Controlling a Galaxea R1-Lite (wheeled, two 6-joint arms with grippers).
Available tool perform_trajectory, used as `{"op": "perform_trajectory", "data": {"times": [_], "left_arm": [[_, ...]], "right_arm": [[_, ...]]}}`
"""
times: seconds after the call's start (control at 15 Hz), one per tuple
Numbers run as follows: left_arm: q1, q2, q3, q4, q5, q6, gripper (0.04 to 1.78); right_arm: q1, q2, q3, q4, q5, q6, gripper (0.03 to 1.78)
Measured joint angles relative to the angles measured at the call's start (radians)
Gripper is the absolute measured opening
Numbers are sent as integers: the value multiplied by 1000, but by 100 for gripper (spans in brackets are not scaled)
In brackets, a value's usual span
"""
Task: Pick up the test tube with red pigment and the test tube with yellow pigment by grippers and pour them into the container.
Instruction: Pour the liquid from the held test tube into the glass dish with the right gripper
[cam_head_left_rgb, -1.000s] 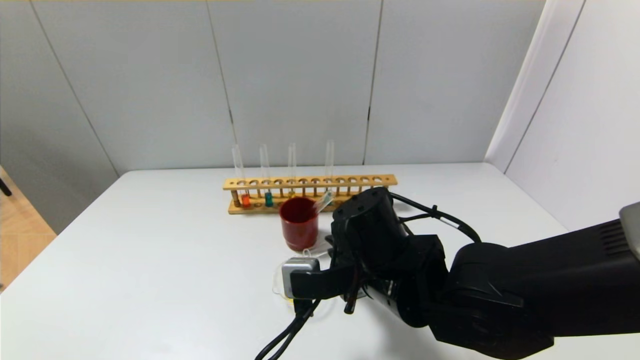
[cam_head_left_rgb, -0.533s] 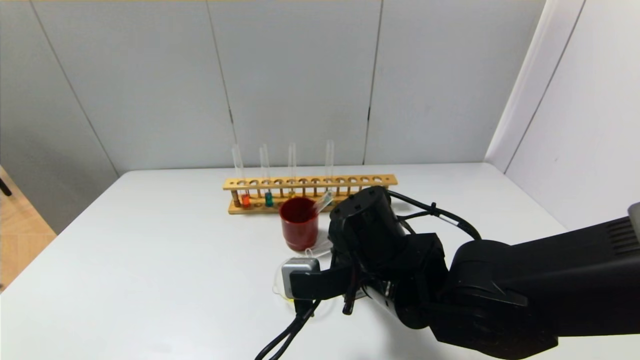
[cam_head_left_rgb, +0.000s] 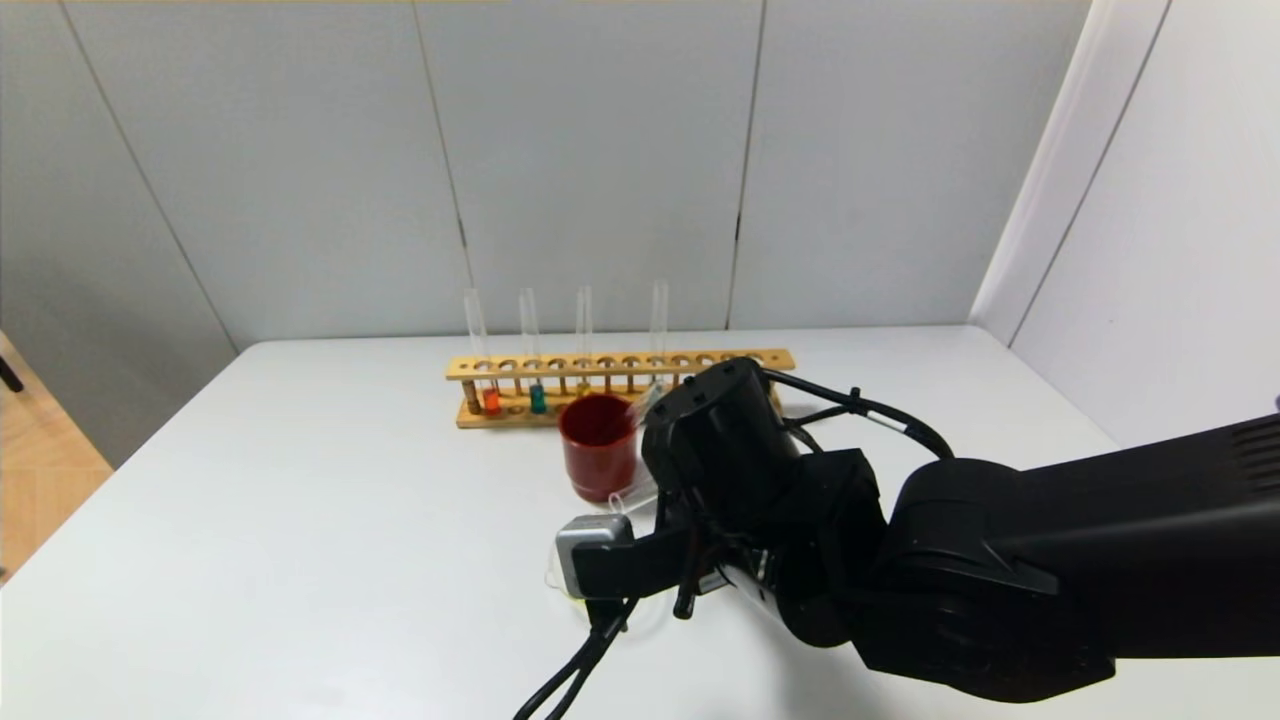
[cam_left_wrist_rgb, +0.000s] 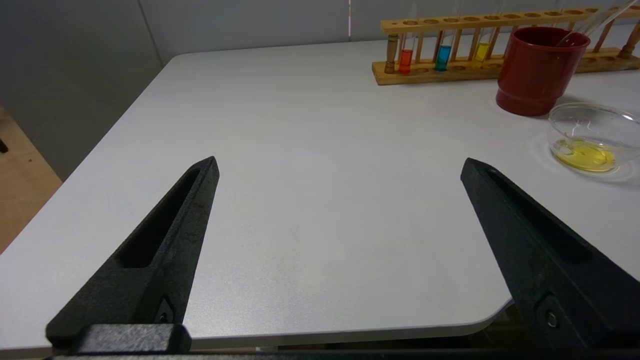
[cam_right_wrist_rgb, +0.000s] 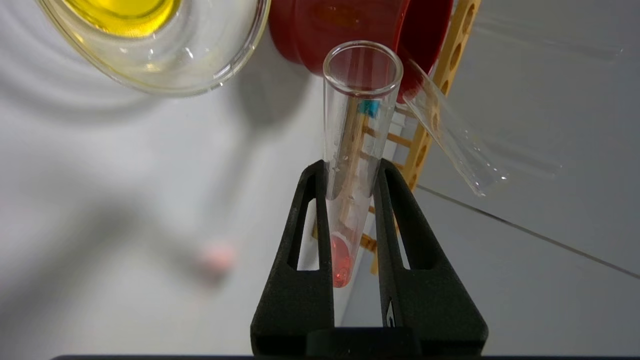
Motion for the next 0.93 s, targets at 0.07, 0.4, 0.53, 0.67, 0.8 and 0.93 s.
{"op": "perform_trajectory", "data": {"times": [0.07, 0.4, 0.53, 0.67, 0.8, 0.93], "left_arm": [[0, 0, 0, 0, 0, 0, 171], [0, 0, 0, 0, 0, 0, 171], [0, 0, 0, 0, 0, 0, 171], [0, 0, 0, 0, 0, 0, 171], [0, 0, 0, 0, 0, 0, 171], [0, 0, 0, 0, 0, 0, 171]], "right_arm": [[9, 1, -16, 33, -19, -9, 27], [38, 16, -66, 104, -64, -50, 27], [44, 26, -83, 109, -66, -54, 27], [47, 31, -95, 132, -75, -69, 27], [51, 36, -112, 151, -79, -76, 27], [52, 40, -122, 169, -83, -85, 27]]}}
